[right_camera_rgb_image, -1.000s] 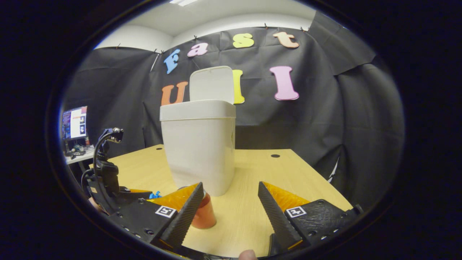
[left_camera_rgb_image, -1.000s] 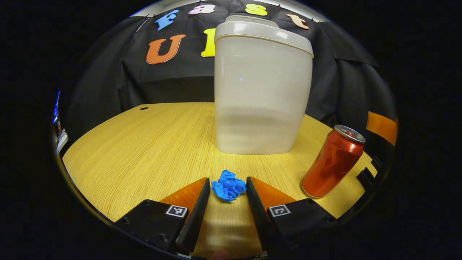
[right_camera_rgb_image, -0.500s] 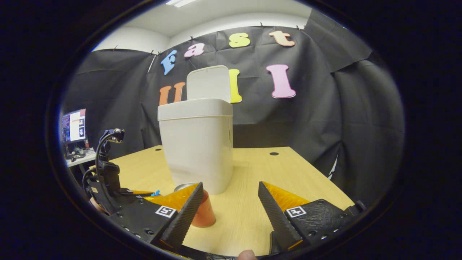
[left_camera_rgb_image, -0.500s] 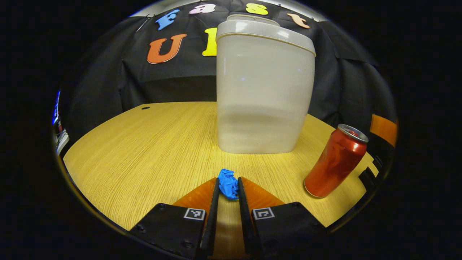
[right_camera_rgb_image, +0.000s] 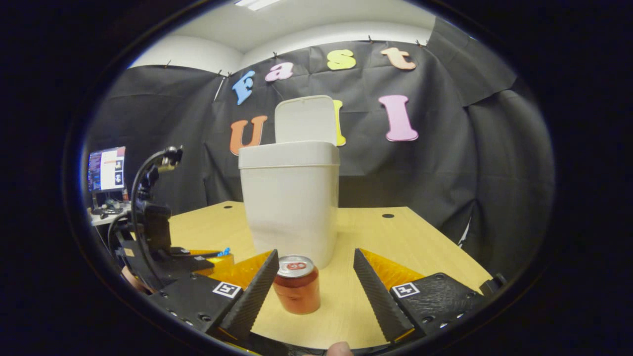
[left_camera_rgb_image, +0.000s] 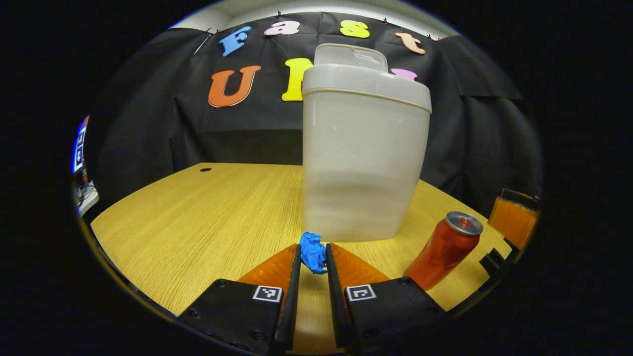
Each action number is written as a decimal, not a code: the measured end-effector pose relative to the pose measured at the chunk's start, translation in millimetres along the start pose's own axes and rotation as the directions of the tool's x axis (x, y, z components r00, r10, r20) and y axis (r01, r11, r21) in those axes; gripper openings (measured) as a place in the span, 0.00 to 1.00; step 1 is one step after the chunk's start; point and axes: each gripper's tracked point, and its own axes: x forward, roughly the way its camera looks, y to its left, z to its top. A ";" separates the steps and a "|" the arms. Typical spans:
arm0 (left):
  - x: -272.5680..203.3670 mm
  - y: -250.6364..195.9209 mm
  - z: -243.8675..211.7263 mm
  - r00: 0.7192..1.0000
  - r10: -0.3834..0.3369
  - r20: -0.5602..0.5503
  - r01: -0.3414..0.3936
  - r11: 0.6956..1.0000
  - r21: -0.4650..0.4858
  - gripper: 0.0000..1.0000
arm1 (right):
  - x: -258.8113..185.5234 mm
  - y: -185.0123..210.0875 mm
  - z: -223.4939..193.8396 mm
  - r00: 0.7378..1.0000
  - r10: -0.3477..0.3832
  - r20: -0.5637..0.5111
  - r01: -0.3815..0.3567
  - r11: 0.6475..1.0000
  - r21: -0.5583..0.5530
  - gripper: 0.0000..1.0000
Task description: Press the lid of the desktop garbage bin to open it, pick up the crumpled paper on the desktop and throw it into the bin, then pick up the pop can on the desktop and drop it into the bin, and finally close the garbage bin lid.
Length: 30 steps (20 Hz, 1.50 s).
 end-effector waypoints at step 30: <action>-38.8 18.7 93.2 0.972 0.009 0.235 -0.022 0.998 0.054 0.33 | 46.5 13.8 -114.7 0.954 -0.074 -0.290 0.079 0.997 0.005 0.96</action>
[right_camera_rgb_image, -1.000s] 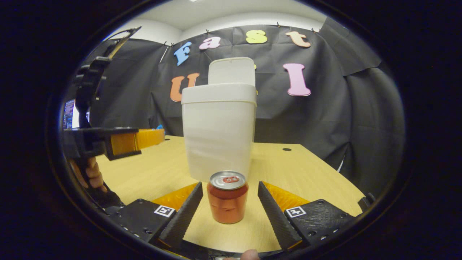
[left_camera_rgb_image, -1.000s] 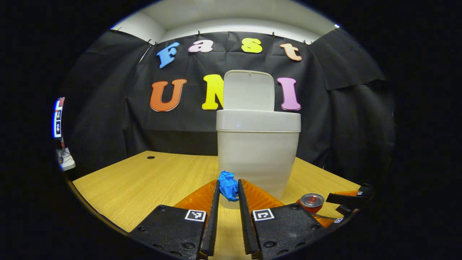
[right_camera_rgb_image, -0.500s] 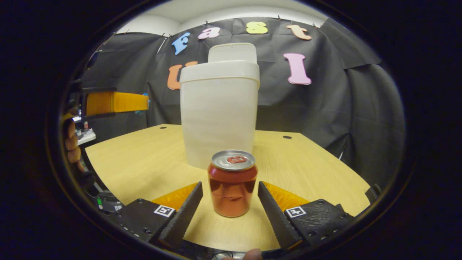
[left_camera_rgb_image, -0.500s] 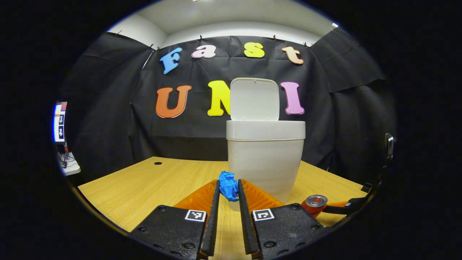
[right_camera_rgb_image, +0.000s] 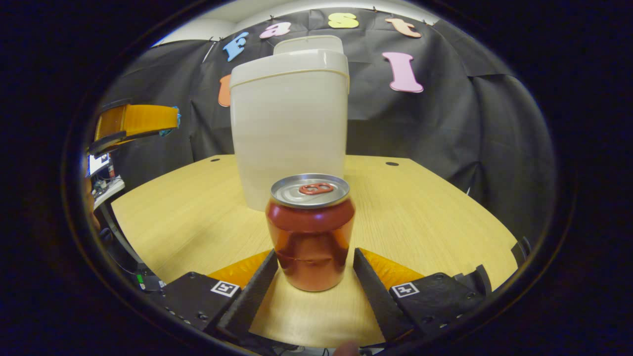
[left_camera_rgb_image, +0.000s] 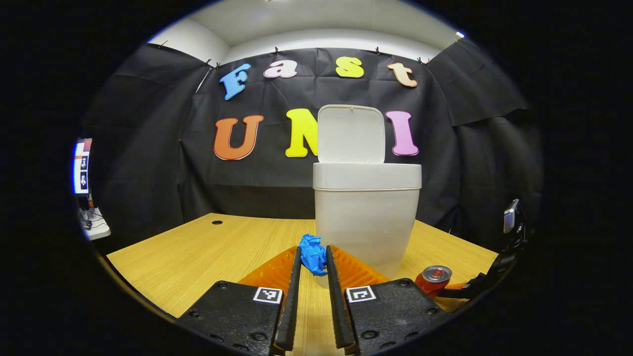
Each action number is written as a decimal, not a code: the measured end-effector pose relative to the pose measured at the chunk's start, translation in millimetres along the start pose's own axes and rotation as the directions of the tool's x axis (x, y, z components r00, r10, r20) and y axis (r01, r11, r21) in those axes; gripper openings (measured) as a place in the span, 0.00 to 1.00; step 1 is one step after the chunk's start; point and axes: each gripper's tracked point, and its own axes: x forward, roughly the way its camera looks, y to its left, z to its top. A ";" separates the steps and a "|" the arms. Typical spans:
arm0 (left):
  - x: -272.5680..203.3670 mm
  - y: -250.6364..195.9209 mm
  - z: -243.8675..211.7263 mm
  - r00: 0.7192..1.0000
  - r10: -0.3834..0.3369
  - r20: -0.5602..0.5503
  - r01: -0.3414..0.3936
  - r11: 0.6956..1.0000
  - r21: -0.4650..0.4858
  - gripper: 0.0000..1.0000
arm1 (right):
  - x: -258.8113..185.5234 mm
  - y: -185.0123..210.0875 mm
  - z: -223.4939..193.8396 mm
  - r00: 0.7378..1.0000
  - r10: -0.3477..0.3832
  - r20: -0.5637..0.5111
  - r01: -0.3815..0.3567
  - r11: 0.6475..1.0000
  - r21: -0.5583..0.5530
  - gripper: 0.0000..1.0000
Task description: Press the lid of the desktop garbage bin to open it, pick up the crumpled paper on the desktop and throw it into the bin, then pick up the pop can on the desktop and drop it into the bin, and finally close the garbage bin lid.
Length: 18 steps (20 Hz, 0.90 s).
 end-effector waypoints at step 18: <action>9.9 -13.7 26.9 1.000 -0.006 0.015 0.006 1.000 -0.009 0.33 | -21.2 -9.6 18.5 0.998 0.035 0.057 -0.035 0.999 -0.004 0.82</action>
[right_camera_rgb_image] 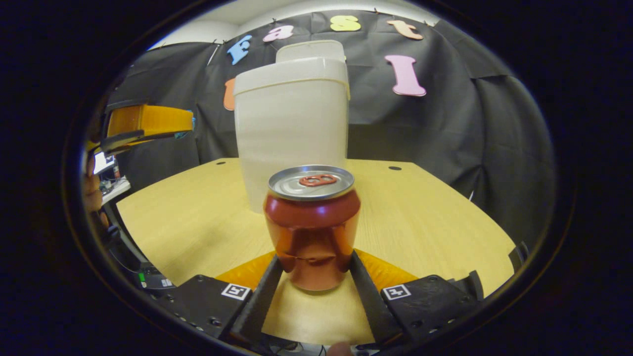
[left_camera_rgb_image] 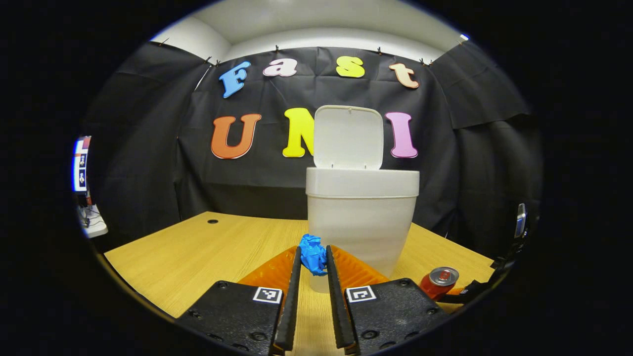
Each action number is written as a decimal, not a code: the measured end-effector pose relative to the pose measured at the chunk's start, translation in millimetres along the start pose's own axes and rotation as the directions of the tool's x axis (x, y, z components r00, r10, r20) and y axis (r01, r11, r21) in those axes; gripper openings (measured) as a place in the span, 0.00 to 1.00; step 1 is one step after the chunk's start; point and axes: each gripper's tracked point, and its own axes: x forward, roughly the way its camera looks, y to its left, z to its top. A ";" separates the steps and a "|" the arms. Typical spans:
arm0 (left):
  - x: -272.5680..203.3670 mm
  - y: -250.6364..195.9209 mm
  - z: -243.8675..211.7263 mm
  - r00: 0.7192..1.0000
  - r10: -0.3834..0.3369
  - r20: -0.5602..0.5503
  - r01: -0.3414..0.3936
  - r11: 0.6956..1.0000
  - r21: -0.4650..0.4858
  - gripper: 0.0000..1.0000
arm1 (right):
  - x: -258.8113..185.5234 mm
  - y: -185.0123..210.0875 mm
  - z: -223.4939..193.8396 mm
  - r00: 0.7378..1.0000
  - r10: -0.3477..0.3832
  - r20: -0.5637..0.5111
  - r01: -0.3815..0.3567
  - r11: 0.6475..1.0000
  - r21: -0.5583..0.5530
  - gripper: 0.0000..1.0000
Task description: Press the lid of the desktop garbage bin to open it, pick up the crumpled paper on the desktop and throw it into the bin, then pick up the pop can on the desktop and drop it into the bin, and finally close the garbage bin lid.
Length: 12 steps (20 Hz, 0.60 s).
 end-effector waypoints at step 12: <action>46.9 -33.0 108.6 0.989 -0.066 0.129 0.063 0.998 0.026 0.33 | -35.5 -45.4 19.2 0.997 -0.038 0.063 0.034 0.998 0.060 0.81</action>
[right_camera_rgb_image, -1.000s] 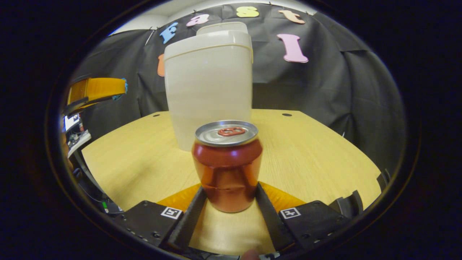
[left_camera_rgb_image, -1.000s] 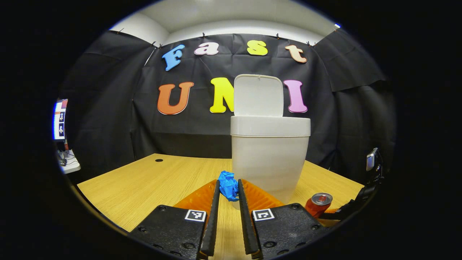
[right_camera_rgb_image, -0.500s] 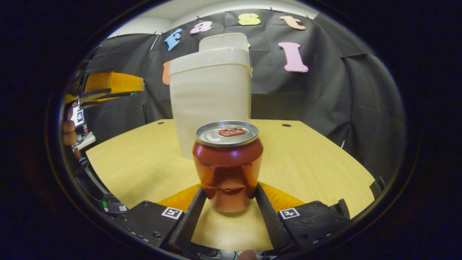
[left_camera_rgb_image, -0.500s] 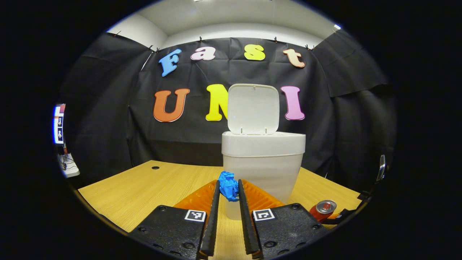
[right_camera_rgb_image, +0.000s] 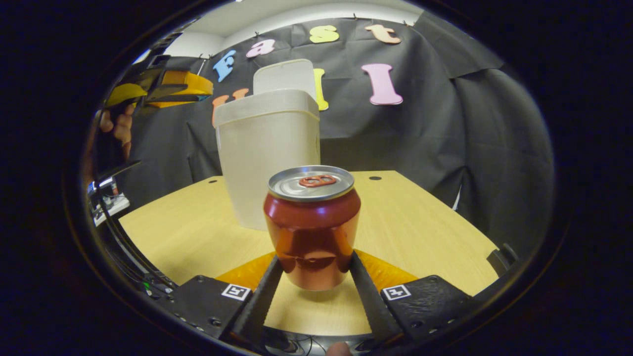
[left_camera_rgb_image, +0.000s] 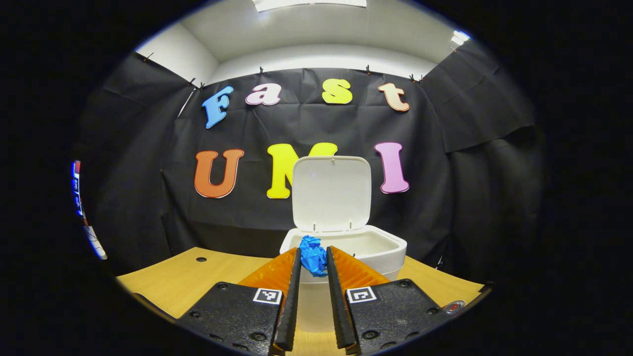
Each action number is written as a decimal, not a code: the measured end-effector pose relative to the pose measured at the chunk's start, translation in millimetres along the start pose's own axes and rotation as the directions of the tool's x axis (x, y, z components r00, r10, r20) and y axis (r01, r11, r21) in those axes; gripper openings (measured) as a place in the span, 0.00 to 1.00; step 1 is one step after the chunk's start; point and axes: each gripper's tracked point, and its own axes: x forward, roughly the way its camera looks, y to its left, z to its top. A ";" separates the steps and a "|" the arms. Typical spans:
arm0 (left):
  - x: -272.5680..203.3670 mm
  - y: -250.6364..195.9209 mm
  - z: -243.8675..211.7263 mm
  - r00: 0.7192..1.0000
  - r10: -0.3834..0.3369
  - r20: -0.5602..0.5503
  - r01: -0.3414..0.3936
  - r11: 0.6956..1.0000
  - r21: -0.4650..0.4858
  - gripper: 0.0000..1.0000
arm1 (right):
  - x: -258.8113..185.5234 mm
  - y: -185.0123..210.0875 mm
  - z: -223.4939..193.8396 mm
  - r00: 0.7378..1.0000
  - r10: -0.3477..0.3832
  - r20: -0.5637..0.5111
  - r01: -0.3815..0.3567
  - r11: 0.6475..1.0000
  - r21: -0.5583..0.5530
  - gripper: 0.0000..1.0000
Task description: Press the lid of the desktop garbage bin to open it, pick up the crumpled paper on the desktop and throw it into the bin, then pick up the pop can on the desktop and drop it into the bin, and finally close the garbage bin lid.
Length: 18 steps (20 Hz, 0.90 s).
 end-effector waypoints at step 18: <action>71.0 -8.3 -5.6 0.993 -0.042 -0.109 0.038 0.998 -0.041 0.81 | 9.5 -15.5 -1.9 1.000 -0.012 -0.011 0.013 0.999 0.051 0.81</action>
